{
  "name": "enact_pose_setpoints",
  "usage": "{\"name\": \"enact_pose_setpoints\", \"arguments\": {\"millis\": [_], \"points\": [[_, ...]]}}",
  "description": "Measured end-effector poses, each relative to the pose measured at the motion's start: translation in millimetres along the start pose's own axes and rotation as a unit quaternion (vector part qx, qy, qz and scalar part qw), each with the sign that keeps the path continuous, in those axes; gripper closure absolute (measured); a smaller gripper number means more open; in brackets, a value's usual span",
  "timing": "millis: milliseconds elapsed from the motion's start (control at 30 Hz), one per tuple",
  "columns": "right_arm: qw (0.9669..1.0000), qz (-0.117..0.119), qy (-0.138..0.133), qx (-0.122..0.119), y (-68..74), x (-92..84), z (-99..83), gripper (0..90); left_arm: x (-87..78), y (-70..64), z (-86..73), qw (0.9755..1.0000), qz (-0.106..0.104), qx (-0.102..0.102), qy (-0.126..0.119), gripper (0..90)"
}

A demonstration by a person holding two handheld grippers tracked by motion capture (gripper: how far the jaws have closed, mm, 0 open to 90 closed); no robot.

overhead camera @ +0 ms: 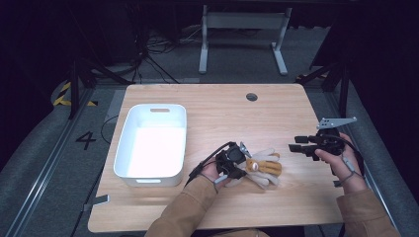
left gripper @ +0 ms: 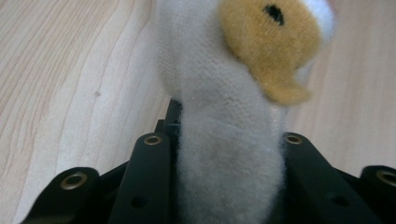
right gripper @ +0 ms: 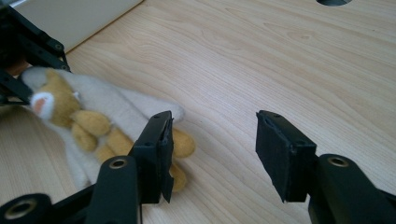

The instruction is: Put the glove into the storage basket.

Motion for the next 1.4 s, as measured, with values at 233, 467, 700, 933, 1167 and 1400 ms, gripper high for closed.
{"name": "enact_pose_setpoints", "arguments": {"millis": [233,467,700,933,1167,1400], "points": [[1.0,0.0,-0.003,0.003,-1.4,-1.9,-0.4,47.5,-12.6,-1.2,5.6,0.9998,0.012,-0.009,-0.014,69.4],[1.0,-0.002,-0.003,0.006,-3.3,-3.0,-1.1,47.5,-25.1,-0.3,9.8,0.998,0.033,-0.048,-0.026,69.4],[0.9999,-0.004,-0.007,0.009,-4.8,-3.8,-1.5,47.5,-43.8,0.9,13.8,0.9957,0.045,-0.066,-0.045,69.3],[0.9999,-0.006,-0.008,0.012,-6.6,-5.3,-2.1,47.5,-59.2,5.0,17.0,0.9944,0.037,-0.08,-0.058,69.1],[0.9998,-0.005,-0.008,0.015,-8.2,-5.4,-2.9,47.5,-75.4,7.4,20.8,0.9929,0.053,-0.086,-0.062,69.0],[0.9998,-0.004,-0.005,0.017,-9.9,-2.7,-2.1,47.5,-91.6,11.9,20.3,0.9913,0.068,-0.1,-0.052,69.0]]}}
Point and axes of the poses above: each handheld gripper's, and its own axes: x roughly forward along the jaws, z roughly out of its top, y roughly to its left, the point moved 1 cm from there along x, roughly forward along the jaws, and after that the axes turned 4 degrees about z, right-handed, at the moved point
